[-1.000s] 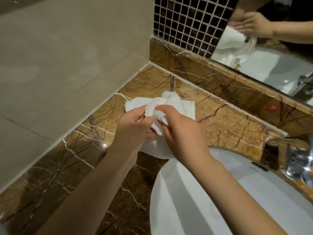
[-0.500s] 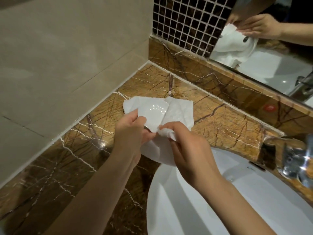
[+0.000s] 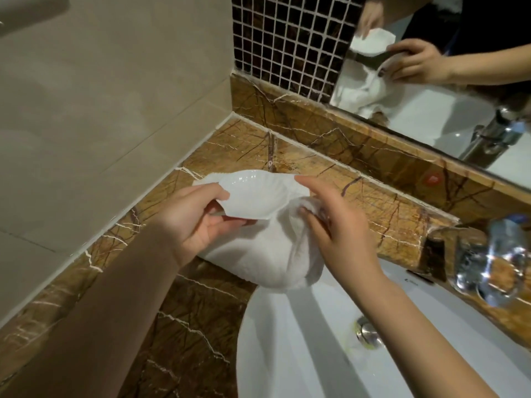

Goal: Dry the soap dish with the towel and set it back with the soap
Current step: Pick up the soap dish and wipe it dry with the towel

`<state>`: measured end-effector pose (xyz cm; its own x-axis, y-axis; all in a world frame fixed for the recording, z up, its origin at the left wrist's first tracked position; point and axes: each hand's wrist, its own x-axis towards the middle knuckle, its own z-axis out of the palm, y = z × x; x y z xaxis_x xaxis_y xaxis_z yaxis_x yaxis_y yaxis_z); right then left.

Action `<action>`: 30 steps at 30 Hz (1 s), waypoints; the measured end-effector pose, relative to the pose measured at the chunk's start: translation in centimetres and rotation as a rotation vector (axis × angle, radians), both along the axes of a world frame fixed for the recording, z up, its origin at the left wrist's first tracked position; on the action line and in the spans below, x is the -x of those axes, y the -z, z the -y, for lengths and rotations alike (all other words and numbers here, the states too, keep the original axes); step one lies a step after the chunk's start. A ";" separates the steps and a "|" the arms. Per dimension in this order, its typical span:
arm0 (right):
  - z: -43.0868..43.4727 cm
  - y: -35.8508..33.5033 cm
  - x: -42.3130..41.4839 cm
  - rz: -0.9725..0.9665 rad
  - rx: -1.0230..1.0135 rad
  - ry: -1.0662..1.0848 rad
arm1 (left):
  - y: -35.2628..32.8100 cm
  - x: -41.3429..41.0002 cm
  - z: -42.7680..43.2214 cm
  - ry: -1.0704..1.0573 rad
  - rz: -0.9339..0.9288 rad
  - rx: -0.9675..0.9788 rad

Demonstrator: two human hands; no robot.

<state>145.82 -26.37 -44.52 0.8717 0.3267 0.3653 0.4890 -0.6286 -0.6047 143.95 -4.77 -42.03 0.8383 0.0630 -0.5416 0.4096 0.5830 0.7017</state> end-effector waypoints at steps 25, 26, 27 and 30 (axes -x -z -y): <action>0.5 0.5 -1.9 -0.564 -0.553 -0.025 | 3.5 1.3 3.2 0.339 0.405 -0.669; 0.5 0.6 -1.9 -0.607 -0.591 -0.017 | 3.4 1.3 3.1 0.321 0.441 -0.746; 0.5 0.6 -2.0 -0.653 -0.629 0.003 | 3.2 1.2 3.0 0.303 0.485 -0.807; 0.5 -0.1 -2.4 -0.901 -0.796 0.101 | 2.6 1.0 3.2 0.237 0.578 -0.904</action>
